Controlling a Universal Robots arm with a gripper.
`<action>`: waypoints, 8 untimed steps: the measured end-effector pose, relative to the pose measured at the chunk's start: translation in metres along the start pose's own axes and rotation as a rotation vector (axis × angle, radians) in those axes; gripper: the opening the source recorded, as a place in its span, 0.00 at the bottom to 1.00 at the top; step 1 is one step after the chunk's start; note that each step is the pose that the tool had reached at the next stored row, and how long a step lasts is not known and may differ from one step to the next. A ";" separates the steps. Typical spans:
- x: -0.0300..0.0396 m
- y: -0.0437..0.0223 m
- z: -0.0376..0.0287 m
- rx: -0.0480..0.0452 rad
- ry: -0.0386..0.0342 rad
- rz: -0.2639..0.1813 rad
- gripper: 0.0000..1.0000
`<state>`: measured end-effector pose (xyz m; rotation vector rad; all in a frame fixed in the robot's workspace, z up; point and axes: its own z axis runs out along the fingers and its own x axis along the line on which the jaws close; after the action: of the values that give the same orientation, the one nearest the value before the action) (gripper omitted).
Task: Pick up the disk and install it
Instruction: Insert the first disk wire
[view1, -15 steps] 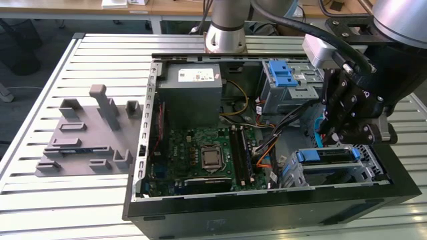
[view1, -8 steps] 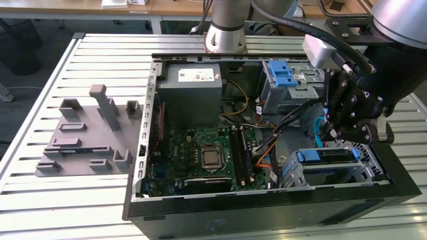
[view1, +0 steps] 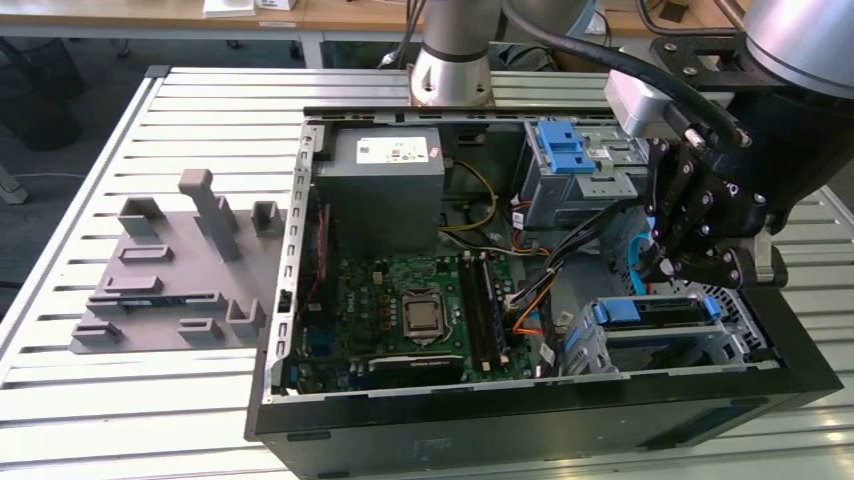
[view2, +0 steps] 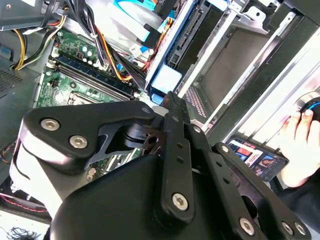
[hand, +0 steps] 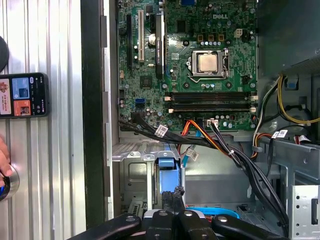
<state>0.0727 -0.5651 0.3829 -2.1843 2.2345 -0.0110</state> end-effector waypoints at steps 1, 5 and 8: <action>0.0000 0.0000 0.0000 0.0000 -0.0001 0.000 0.11; 0.0000 -0.0001 0.0001 0.0000 0.0000 0.000 0.11; -0.0001 -0.0027 0.0004 0.0000 -0.0002 0.000 0.11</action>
<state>0.0754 -0.5651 0.3826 -2.1842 2.2344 -0.0108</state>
